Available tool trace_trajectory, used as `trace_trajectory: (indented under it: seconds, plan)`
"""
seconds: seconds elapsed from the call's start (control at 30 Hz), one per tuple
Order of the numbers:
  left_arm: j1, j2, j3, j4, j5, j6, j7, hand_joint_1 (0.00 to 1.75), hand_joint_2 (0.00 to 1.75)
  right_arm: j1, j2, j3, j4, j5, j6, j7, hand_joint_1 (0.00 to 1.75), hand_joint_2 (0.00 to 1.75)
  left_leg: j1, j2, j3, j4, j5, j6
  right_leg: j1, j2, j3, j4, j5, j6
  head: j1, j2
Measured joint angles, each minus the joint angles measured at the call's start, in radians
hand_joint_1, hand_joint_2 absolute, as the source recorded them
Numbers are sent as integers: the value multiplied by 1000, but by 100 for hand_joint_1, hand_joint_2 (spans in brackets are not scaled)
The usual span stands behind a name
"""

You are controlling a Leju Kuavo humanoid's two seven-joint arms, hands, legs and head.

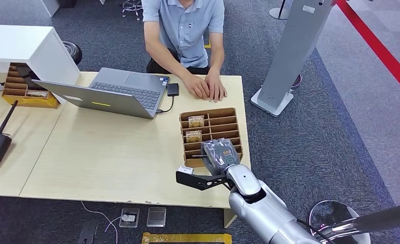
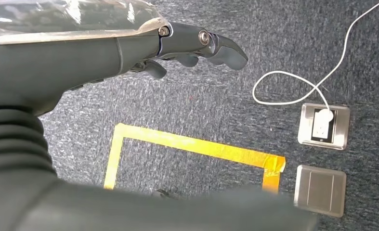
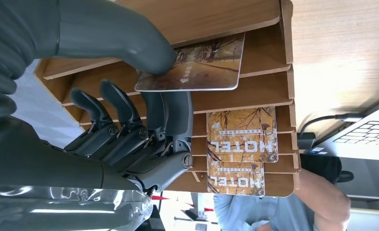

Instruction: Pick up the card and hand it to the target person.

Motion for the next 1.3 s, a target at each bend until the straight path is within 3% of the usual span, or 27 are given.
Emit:
trace_trajectory:
  seconds: [0.5, 1.03, 1.2, 1.3]
  plan:
    - [6, 0, 0, 0, 21, 6, -8, 0, 175, -16, -16, -12, -25, -37, -26, 29, 161, 175, 0, 0, 0, 0, 0, 0, 0, 0, 0, 0, 0, 0, 0, 0]
    - [17, 0, 0, 0, 89, 17, 7, 0, 175, -132, -176, -203, -491, -105, 58, 170, 161, 175, 0, 0, 0, 0, 0, 0, 0, 0, 0, 0, 1, 0, 0, 0]
    - [16, 0, 0, 0, 95, 18, 8, 0, 175, -154, -187, -240, -571, -113, 55, 158, 161, 175, 0, 0, 0, 0, 0, 0, 0, 0, 0, 0, 1, 0, 0, 0]
    - [16, 0, 0, 0, 95, 16, 5, 0, 175, -160, -181, -245, -572, -118, -12, 109, 161, 175, 0, 0, 0, 0, 0, 0, 0, 0, 0, 0, 1, 0, 0, 0]
